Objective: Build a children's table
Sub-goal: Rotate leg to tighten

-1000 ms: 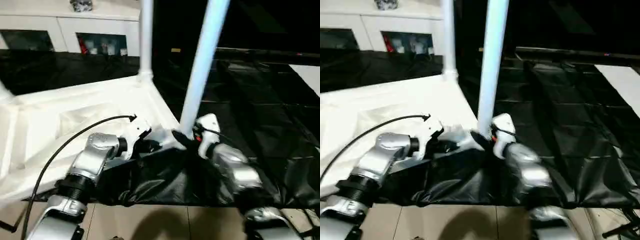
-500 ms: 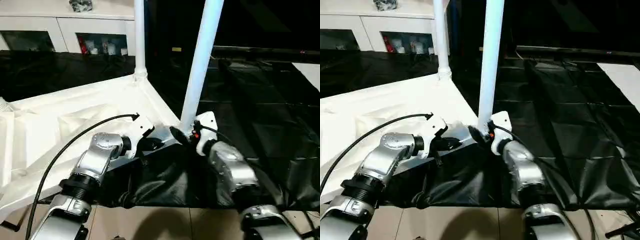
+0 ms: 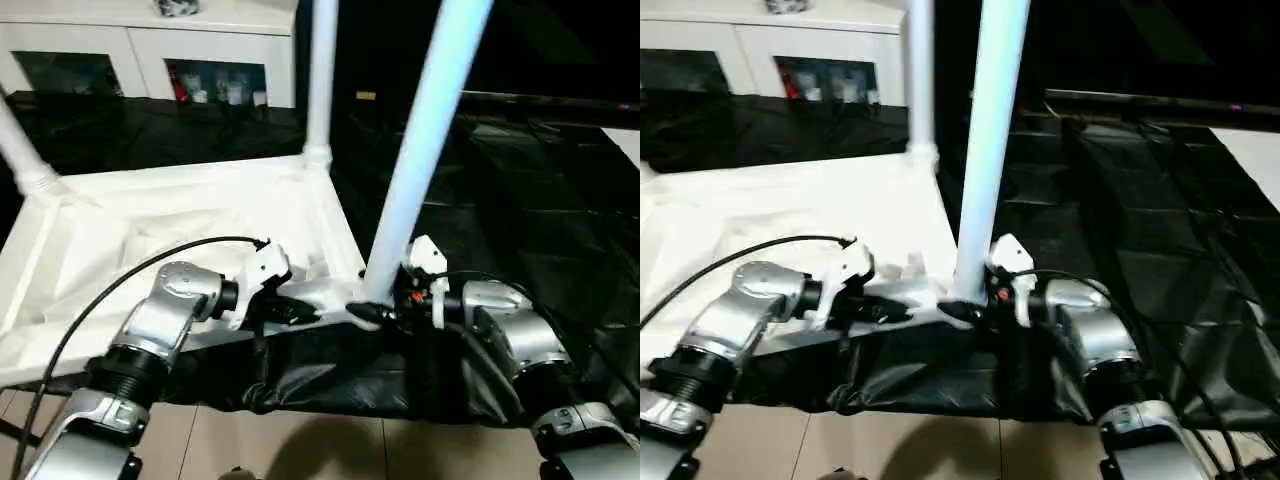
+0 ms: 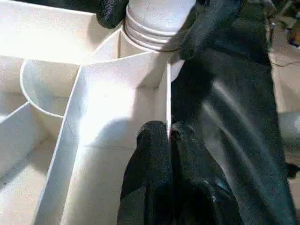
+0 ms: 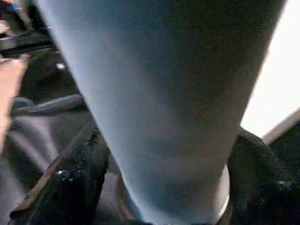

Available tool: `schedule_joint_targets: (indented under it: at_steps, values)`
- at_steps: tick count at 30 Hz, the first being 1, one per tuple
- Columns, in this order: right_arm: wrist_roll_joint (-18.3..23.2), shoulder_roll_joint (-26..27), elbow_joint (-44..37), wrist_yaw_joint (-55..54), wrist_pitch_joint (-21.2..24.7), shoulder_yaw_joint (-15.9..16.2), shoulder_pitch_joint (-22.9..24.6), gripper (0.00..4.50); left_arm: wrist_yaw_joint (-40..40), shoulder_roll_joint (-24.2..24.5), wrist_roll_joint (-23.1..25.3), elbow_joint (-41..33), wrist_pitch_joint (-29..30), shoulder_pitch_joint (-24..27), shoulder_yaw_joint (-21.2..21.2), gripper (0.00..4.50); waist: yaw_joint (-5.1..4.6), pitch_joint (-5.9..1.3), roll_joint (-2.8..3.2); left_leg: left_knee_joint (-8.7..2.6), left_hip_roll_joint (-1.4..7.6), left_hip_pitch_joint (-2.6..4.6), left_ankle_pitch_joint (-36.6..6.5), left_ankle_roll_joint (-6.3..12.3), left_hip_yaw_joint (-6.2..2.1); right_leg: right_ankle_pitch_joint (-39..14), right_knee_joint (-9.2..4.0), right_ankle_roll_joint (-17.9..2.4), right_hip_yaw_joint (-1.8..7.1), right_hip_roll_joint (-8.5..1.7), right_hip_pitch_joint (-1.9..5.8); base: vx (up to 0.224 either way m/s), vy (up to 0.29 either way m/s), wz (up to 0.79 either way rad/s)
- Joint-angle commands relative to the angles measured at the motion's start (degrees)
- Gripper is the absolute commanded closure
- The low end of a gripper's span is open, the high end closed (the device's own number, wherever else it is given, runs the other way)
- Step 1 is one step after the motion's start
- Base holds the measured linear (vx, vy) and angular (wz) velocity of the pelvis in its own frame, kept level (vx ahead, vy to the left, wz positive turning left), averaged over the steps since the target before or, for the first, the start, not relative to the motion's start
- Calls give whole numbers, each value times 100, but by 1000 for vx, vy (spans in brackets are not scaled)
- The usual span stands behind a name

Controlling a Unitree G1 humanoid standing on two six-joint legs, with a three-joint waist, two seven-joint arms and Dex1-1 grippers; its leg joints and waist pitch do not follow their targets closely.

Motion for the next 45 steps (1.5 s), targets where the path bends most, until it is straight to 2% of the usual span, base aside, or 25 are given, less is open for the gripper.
schedule_joint_targets:
  at_steps: [1, 7, 14, 15, 16, 17, 18, 20, 21, 23, 24, 26, 27, 28, 29, 30, 31, 32, 33, 36, 37, 38, 40, 42, 45]
  values:
    - [-10, -11, -85, 345, 111, 291, 124, 130, -175, -67, -248, -264, -59, -221, -61, 450, 10, -312, 31, -352, 235, 16, -1350, 296, -69, -1179, -428, -1290, 262, -315, 294, 0, 0, 0]
    - [-42, -106, -147, 646, 100, 465, 207, 168, -379, -70, -280, -345, 27, -225, -171, 450, 76, -314, 1, -349, 236, 8, -1248, 297, -71, -1134, -413, -1293, 261, -327, 301, 0, 0, 0]
    - [-20, -53, -262, 606, 151, 485, 309, 186, -289, -91, -264, -301, 24, -227, -162, 450, 69, -318, 35, -358, 235, 23, -1349, 223, -78, -1233, -429, -1261, 261, -320, 293, 0, 0, 0]
    - [10, -4, -351, 519, 196, 470, 381, 187, -134, -142, -255, -261, 34, -218, -120, 450, 73, -319, 21, -354, 234, 22, -1297, 236, -76, -1127, -422, -1255, 263, -312, 300, 0, 0, 0]
    - [54, 48, -412, 452, 226, 437, 441, 187, 39, -204, -233, -232, 33, -215, -78, 450, 71, -324, -18, -348, 235, 22, -1265, 251, -69, -1092, -418, -1257, 263, -311, 299, 0, 0, 0]
    - [71, 154, -402, 218, 251, 357, 480, 187, 272, -300, -211, -189, 52, -223, -14, 450, 76, -318, -24, -350, 237, 18, -1234, 264, -69, -1097, -413, -1250, 268, -316, 296, 0, 0, 0]
    - [53, 273, -338, -80, 199, 273, 489, 187, 454, -380, -189, -157, 58, -229, 34, 450, 78, -302, -16, -361, 236, 25, -1323, 230, -73, -1307, -441, -1221, 271, -336, 272, 0, 0, 0]
    - [-22, 578, -75, -887, 54, 53, 437, 187, 916, -561, -104, -42, 40, -265, 130, 450, 52, -290, -23, -380, 225, 18, -1458, 160, -87, -1642, -476, -1126, 266, -344, 274, 0, 0, 0]
    - [-42, 686, 26, -1170, 25, -26, 408, 188, 1078, -622, -69, 1, 36, -280, 157, 450, 5, -265, -40, -399, 216, 36, -1697, 42, -116, -2316, -541, -928, 257, -371, 247, 0, 0, 0]
    - [-42, 1153, 314, -2116, 36, -261, 317, 188, 1554, -873, 28, 136, 54, -336, 183, 450, -24, -270, -80, -411, 219, 50, -1762, 4, -128, -2654, -585, -756, 263, -379, 223, 0, 0, 0]
    - [-20, 1369, 433, -2463, 56, -342, 270, 188, 1744, -996, 69, 197, 92, -371, 178, 450, -61, -262, -57, -424, 214, 55, -1816, -31, -141, -2721, -591, -714, 264, -370, 205, 0, 0, 0]
    - [-14, 1436, 445, -2559, 80, -359, 258, 188, 1799, -1031, 79, 217, 114, -390, 176, 450, -93, -276, -58, -425, 214, 43, -1810, -39, -144, -2659, -584, -695, 262, -363, 219, 0, 0, 0]
    - [-61, 1813, 635, -3217, 76, -467, 112, 188, 2265, -1246, 185, 393, 152, -521, 180, 450, -103, -268, -62, -414, 210, 58, -1805, 8, -124, -2532, -587, -714, 284, -357, 182, 0, 0, 0]
    - [-119, 1898, 696, -3424, 25, -470, 62, 188, 2385, -1301, 209, 439, 148, -557, 187, 450, -117, -266, -55, -423, 210, 54, -1797, -14, -127, -2510, -585, -725, 286, -355, 179, 0, 0, 0]
    - [-147, 1939, 726, -3526, 0, -471, 37, 188, 2443, -1328, 220, 462, 146, -575, 190, 450, -125, -280, -56, -431, 206, 23, -1717, -37, -138, -2430, -571, -720, 275, -360, 216, 0, 0, 0]
    - [-192, 2043, 831, -3757, -42, -502, -43, 188, 2558, -1390, 255, 509, 136, -614, 193, 450, -114, -292, -50, -422, 209, 37, -1691, -29, -130, -2268, -558, -743, 278, -355, 209, 0, 0, 0]
    - [-189, 2114, 869, -3808, -112, -519, -104, 188, 2574, -1424, 271, 511, 119, -636, 178, 450, -114, -297, -70, -413, 202, 27, -1638, 2, -118, -2068, -539, -786, 284, -345, 218, 0, 0, 0]
    - [-189, 2114, 869, -3808, -112, -519, -104, 153, 2574, -1424, 271, 511, 119, -636, 178, 450, -114, -297, -70, -413, 202, 27, -1638, 2, -118, -2068, -539, -786, 284, -345, 218, 0, 0, 0]
    - [-119, 2206, 893, -3797, -140, -595, -178, 132, 2527, -1459, 282, 474, 95, -655, 161, 450, -106, -317, -61, -402, 204, 11, -1466, 53, -106, -1681, -496, -880, 289, -343, 240, 0, 0, 0]
    - [-19, 2161, 866, -3663, -74, -682, -198, 116, 2407, -1400, 285, 413, 92, -638, 139, 450, -98, -317, -57, -387, 194, -7, -1285, 177, -91, -1322, -465, -990, 284, -338, 271, 0, 0, 0]
    - [-24, 2140, 878, -3660, -72, -697, -208, 116, 2384, -1380, 292, 412, 90, -631, 134, 450, -93, -318, -57, -388, 195, -2, -1274, 188, -89, -1317, -467, -997, 282, -338, 273, 0, 0, 0]
    - [-31, 2122, 875, -3643, -73, -693, -209, 80, 2370, -1367, 295, 407, 87, -624, 131, 450, -93, -312, -59, -389, 195, -6, -1268, 199, -88, -1342, -468, -1002, 281, -337, 274, 0, 0, 0]
    - [-80, 1995, 874, -3519, -107, -660, -228, 74, 2275, -1282, 296, 388, 71, -586, 115, 450, -96, -301, -61, -396, 197, -5, -1351, 187, -89, -1522, -488, -977, 280, -342, 270, 0, 0, 0]
    - [-106, 1785, 821, -3218, -116, -577, -251, 46, 2069, -1142, 256, 369, 37, -534, 88, 450, -103, -294, -49, -410, 206, 0, -1491, 154, -102, -1754, -512, -926, 279, -346, 268, 0, 0, 0]
    - [-193, 1458, 661, -2716, -122, -445, -250, 22, 1674, -967, 144, 258, 33, -472, 70, 450, -104, -310, -32, -397, 209, 3, -1401, 164, -100, -1495, -485, -982, 280, -336, 279, 0, 0, 0]
